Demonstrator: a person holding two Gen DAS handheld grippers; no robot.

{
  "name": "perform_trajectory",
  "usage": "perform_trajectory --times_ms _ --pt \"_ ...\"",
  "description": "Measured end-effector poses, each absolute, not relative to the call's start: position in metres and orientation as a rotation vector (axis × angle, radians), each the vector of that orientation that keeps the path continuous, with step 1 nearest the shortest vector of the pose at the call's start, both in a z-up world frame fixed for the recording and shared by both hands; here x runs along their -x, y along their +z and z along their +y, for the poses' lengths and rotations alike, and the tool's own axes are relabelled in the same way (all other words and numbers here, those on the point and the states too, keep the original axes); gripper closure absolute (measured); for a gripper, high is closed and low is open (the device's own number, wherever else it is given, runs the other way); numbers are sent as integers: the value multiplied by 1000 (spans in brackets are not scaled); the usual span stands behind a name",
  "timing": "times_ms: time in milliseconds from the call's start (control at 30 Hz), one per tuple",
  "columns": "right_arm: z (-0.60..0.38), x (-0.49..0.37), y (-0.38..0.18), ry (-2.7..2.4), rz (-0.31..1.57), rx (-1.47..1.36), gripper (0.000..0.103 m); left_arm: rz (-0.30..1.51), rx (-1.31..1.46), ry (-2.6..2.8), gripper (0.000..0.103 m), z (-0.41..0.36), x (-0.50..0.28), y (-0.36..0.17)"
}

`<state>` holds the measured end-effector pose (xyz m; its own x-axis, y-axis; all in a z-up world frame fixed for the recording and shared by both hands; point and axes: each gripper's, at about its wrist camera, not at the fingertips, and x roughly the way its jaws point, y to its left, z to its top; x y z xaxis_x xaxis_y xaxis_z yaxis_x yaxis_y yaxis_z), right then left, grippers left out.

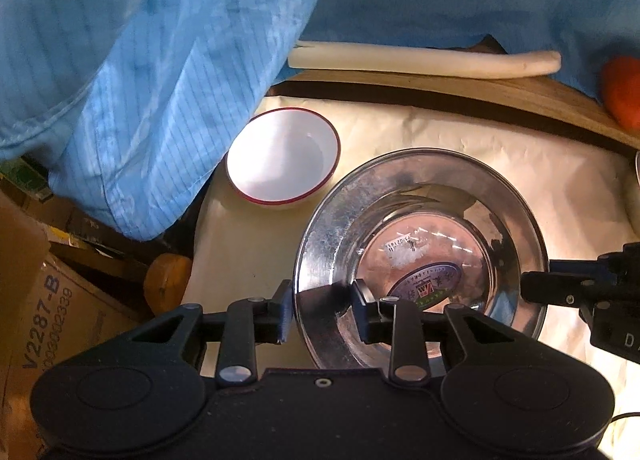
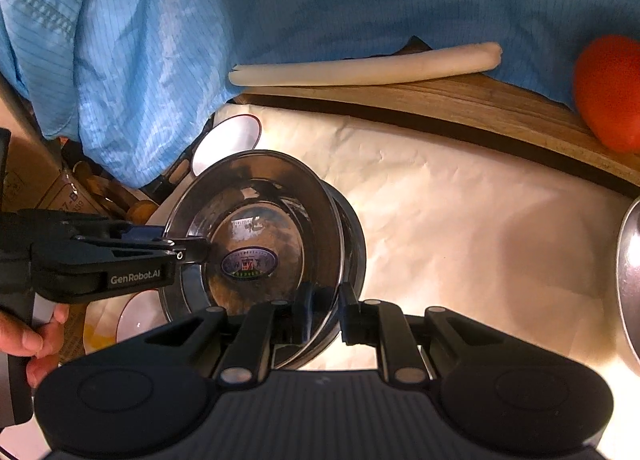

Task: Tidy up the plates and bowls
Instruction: 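Lower the logo plate onto the stacked plates and open the right gripper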

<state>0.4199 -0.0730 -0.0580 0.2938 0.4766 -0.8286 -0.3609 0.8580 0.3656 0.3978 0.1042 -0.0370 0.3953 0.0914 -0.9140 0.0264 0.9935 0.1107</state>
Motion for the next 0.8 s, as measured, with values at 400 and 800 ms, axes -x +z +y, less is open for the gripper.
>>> perform_trajectory --times_ms 400,800 --pt "-73 -421 -60 566 1142 -117 83 1171 -195 33 69 90 -398 -41" --pt "-76 -414 -54 562 1089 -87 73 1158 -173 42 68 93 -393 -39"
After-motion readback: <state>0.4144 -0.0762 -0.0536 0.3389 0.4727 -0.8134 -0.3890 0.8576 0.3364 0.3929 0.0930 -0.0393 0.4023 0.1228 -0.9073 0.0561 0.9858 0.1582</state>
